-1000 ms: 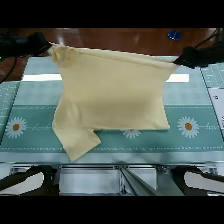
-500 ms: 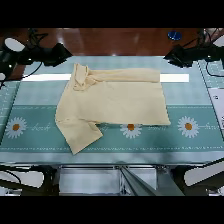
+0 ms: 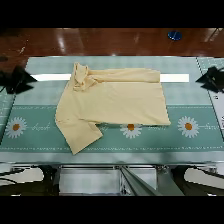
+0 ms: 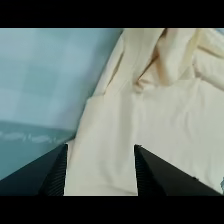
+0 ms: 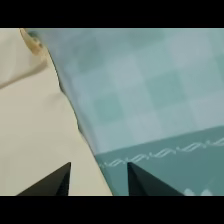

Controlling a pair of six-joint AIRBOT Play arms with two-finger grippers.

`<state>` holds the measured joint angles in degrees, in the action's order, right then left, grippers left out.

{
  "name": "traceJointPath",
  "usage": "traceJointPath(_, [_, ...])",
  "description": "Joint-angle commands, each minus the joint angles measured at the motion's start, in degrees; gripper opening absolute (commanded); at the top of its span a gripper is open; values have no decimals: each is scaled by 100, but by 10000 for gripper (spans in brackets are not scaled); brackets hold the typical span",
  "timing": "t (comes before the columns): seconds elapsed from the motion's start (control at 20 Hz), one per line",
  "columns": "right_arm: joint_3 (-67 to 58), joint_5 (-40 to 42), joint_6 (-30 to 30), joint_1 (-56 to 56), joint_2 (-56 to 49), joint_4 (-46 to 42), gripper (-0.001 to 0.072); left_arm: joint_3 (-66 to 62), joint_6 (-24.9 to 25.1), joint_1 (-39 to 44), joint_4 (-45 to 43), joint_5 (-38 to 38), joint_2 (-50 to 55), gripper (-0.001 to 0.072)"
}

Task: Fold the shirts.

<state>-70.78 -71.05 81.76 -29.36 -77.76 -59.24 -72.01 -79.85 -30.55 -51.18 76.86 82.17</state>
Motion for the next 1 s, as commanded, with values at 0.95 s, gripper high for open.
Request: traceJointPath(0.95, [3670,118,-1545,-232,2190,2094,408,3370,505,352,363,-1158,-570,508])
